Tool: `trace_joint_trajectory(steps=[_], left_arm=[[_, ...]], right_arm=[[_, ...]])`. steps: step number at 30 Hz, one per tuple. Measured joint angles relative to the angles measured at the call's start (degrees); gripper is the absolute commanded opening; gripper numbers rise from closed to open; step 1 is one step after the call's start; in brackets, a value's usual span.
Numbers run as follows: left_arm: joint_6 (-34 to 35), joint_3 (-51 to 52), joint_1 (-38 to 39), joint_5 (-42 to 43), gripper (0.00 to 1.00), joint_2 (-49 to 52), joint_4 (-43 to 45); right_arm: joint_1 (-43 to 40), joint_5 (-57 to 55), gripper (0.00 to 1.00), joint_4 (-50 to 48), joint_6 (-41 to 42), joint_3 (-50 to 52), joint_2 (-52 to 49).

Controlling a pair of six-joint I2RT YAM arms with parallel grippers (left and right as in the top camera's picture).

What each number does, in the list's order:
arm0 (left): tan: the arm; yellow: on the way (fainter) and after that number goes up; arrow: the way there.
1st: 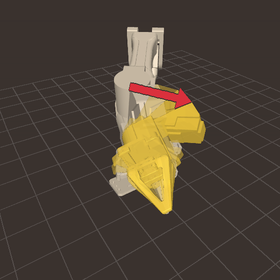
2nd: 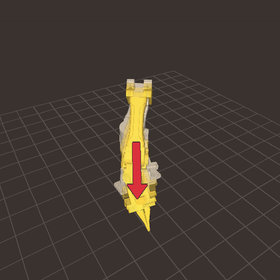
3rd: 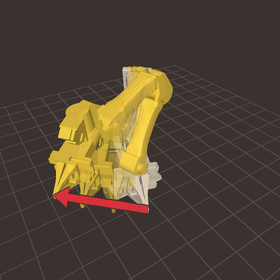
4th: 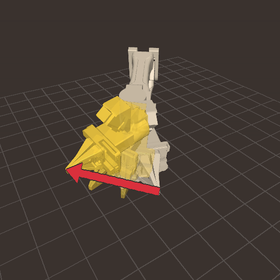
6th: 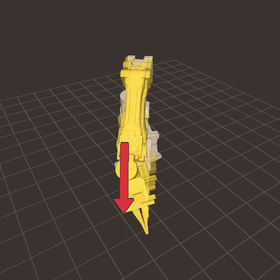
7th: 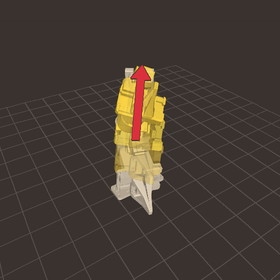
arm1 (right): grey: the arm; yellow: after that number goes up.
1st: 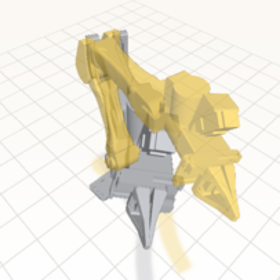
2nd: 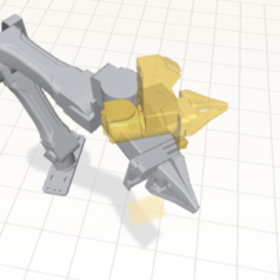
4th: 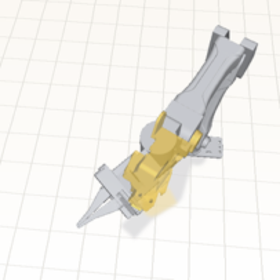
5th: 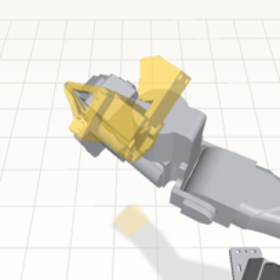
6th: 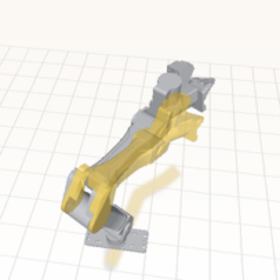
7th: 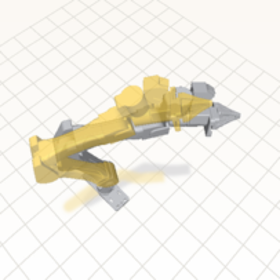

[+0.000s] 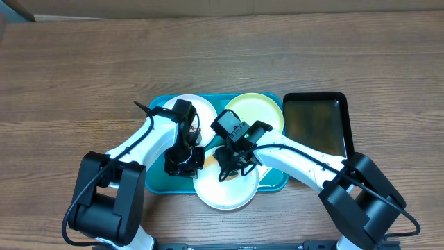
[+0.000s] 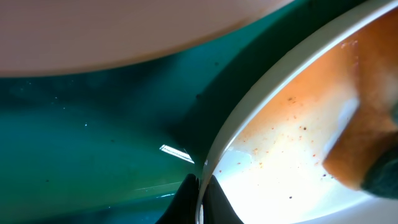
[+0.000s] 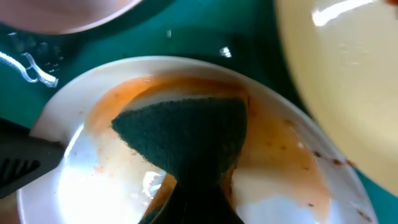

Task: Clean dirty plates on tray and stack at the side
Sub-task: 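Scrub the bottom white plate with the sponge while left gripper holds it, then return the sponge with right gripper to the black pan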

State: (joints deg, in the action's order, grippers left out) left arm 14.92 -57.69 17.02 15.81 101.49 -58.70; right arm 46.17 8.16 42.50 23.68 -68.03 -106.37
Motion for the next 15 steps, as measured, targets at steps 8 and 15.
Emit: trace_joint_trajectory(steps=[8, 15], left_arm=[[0.00, -0.09, 0.00, 0.28, 0.04, 0.00, 0.11], [0.00, -0.52, 0.22, 1.33, 0.04, 0.00, 0.74]], right_arm=[[-4.24, -3.78, 0.04, 6.38, 4.90, -0.04, 0.00], [-7.06, -3.52, 0.04, 10.71, 6.32, -0.37, 0.04]])
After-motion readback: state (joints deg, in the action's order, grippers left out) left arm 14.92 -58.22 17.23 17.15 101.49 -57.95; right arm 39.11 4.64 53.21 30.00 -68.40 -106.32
